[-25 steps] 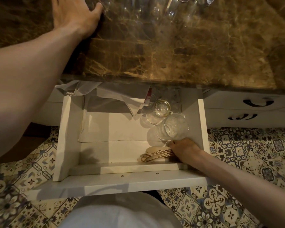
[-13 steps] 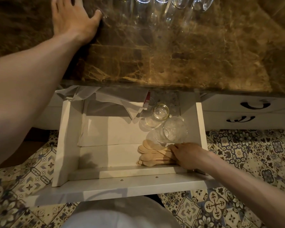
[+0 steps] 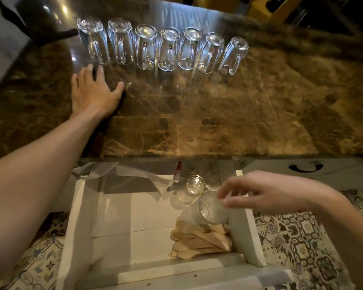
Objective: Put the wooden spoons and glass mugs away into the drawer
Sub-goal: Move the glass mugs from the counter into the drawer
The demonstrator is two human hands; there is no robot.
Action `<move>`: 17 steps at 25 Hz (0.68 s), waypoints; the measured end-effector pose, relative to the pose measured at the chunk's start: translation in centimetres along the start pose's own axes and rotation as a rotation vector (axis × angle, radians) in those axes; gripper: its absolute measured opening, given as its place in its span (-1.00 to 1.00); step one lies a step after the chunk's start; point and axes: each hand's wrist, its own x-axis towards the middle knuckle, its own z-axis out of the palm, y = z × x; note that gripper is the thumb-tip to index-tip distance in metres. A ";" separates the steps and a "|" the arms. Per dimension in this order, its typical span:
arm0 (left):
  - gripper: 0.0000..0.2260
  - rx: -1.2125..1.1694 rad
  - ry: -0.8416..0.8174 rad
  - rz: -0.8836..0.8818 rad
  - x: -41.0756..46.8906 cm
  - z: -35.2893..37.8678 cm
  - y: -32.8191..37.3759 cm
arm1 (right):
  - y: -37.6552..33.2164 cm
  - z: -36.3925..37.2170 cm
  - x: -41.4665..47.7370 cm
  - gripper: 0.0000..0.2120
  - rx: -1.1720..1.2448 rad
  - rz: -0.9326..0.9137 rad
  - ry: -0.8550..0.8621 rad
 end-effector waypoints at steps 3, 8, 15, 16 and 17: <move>-0.34 -0.017 -0.007 -0.008 0.1 0.0 -0.1 | -1.3 -4.0 0.9 -0.69 0.222 -0.144 0.364; -0.45 -0.311 0.112 -0.065 0.1 -0.6 -0.2 | -5.7 -8.2 7.9 -0.91 0.610 -0.355 0.778; -0.69 -0.797 0.336 -0.213 0.2 -1.5 -0.9 | -11.8 -12.2 19.9 -0.70 0.666 -0.193 1.036; -0.71 -0.855 0.324 -0.229 0.4 -1.6 -1.1 | -12.2 -12.7 20.8 -0.72 0.646 -0.157 1.069; -0.72 -0.891 0.300 -0.225 0.5 -1.8 -1.2 | -12.5 -13.1 21.5 -0.76 0.638 -0.126 1.087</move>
